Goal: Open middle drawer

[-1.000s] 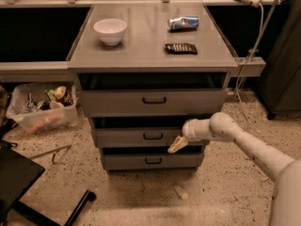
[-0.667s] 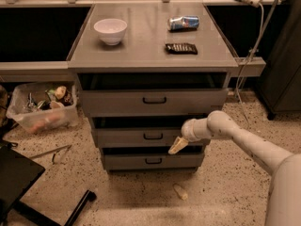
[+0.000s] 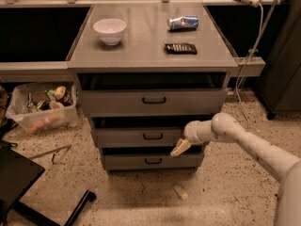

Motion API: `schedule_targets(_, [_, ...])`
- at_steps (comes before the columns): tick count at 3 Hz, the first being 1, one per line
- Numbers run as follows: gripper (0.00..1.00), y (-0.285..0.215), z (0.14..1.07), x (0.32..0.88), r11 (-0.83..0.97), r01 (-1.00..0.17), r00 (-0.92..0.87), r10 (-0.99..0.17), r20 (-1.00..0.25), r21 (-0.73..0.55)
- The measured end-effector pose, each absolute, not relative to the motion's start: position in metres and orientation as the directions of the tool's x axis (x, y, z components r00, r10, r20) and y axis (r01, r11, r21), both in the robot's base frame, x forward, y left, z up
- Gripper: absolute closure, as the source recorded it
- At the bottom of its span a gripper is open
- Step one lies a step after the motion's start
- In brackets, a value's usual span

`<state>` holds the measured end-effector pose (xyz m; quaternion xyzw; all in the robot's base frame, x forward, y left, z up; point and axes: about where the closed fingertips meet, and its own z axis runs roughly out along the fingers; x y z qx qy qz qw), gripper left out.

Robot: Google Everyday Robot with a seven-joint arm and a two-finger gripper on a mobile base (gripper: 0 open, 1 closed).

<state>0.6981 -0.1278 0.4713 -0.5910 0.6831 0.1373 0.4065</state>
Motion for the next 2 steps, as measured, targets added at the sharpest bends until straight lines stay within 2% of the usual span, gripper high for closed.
schedule_targets(2, [0.00,-0.193,0.540,0.634,0.413,-0.835,-0.042,-0.706,-0.707,-0.363])
